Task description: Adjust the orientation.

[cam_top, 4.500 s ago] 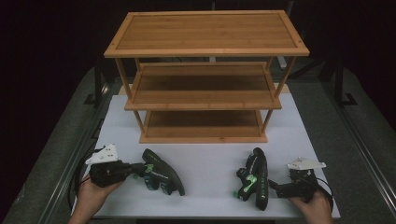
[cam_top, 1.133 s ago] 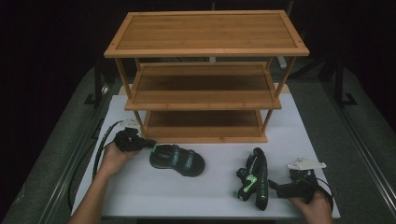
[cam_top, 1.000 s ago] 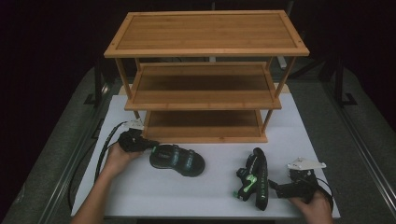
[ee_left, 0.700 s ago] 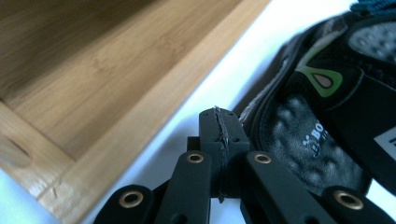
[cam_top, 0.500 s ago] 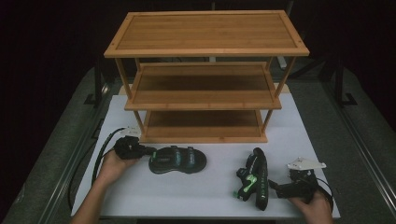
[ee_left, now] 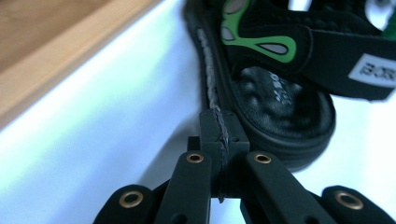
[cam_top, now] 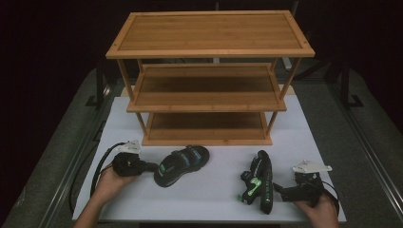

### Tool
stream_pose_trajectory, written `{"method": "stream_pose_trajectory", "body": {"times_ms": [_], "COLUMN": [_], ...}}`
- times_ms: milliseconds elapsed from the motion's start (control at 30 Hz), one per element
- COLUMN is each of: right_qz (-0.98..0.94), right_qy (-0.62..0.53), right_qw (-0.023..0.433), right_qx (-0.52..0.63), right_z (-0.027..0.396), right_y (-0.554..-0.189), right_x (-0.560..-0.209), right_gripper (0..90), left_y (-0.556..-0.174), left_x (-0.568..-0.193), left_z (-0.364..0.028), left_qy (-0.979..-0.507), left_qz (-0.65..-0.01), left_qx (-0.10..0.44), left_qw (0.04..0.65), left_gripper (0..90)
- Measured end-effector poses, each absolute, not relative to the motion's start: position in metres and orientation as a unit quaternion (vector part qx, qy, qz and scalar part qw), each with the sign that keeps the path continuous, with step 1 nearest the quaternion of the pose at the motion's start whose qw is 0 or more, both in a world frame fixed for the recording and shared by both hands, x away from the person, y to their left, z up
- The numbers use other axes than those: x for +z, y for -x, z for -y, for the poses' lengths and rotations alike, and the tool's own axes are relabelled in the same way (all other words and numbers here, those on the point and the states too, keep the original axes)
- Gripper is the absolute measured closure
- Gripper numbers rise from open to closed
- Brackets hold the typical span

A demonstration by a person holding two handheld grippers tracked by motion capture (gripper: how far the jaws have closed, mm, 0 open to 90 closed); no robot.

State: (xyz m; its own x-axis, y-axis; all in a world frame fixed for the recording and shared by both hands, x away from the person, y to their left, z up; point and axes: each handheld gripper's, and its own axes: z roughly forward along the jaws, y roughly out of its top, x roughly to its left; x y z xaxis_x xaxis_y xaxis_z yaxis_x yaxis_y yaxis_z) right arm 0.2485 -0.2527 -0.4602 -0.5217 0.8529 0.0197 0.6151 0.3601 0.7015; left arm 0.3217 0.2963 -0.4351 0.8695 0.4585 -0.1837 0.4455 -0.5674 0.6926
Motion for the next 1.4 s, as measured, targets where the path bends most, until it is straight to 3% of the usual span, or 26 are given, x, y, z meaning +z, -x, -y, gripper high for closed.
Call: {"method": "stream_pose_trajectory", "body": {"times_ms": [700,933,1167,1233,1400], "right_qz": [-0.805,-0.805,-0.805,-0.805,-0.805], "right_qy": [-0.455,-0.456,-0.455,-0.456,-0.456], "right_qw": [0.178,0.178,0.178,0.178,0.178], "right_qx": [0.335,0.335,0.335,0.335,0.335], "right_z": [0.253,0.253,0.253,0.253,0.253], "right_y": [-0.249,-0.248,-0.249,-0.248,-0.248], "right_x": [-0.460,-0.460,-0.460,-0.460,-0.460], "right_gripper": [0.0,0.0,0.0,0.0,0.0], "left_y": [-0.289,-0.287,-0.296,-0.302,-0.317], "left_x": [-0.438,-0.430,-0.398,-0.393,-0.380], "left_z": [-0.269,-0.273,-0.279,-0.277,-0.266], "left_qy": [-0.895,-0.887,-0.868,-0.865,-0.863], "left_qz": [-0.204,-0.202,-0.214,-0.219,-0.223], "left_qx": [-0.040,-0.030,0.004,0.004,0.009], "left_qw": [0.394,0.414,0.449,0.452,0.454], "left_gripper": [90.0,90.0,64.1,53.0,43.4]}}
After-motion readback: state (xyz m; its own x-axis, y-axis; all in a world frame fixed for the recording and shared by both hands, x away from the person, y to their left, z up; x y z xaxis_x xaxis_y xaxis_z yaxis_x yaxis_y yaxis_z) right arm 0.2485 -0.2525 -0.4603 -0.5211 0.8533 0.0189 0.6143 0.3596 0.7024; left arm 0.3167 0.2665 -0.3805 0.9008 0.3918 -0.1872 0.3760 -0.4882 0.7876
